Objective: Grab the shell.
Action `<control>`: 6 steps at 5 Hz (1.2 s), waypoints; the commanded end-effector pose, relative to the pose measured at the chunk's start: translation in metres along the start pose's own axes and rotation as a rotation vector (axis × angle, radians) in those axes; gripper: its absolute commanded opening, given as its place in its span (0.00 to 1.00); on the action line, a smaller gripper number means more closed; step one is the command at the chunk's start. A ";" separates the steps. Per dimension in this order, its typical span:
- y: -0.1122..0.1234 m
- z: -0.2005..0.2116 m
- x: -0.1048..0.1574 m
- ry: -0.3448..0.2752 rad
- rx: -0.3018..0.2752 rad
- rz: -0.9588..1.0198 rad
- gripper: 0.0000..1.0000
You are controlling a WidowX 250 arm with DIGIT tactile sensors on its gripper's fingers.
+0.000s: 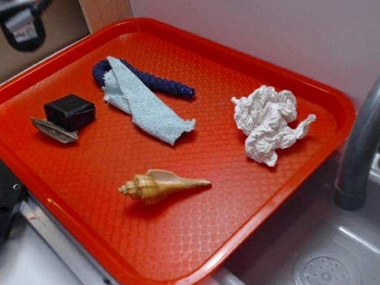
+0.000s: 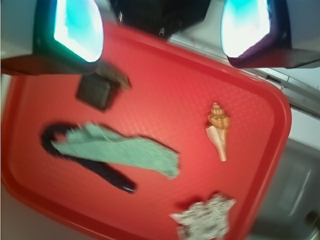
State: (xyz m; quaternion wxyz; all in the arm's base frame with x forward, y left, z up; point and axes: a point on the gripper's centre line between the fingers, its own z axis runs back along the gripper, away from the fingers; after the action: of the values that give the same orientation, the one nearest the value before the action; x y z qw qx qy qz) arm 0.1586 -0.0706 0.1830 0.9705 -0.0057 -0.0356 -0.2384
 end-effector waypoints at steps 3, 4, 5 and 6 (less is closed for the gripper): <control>-0.055 -0.133 0.030 0.187 -0.146 -0.379 1.00; -0.077 -0.147 0.032 0.178 -0.244 -0.467 1.00; -0.093 -0.147 0.033 0.174 -0.251 -0.507 1.00; -0.094 -0.151 0.032 0.196 -0.241 -0.493 1.00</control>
State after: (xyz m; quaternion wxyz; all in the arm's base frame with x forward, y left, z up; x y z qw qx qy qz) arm 0.1659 -0.1687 0.0301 0.8775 -0.0857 0.0934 -0.4625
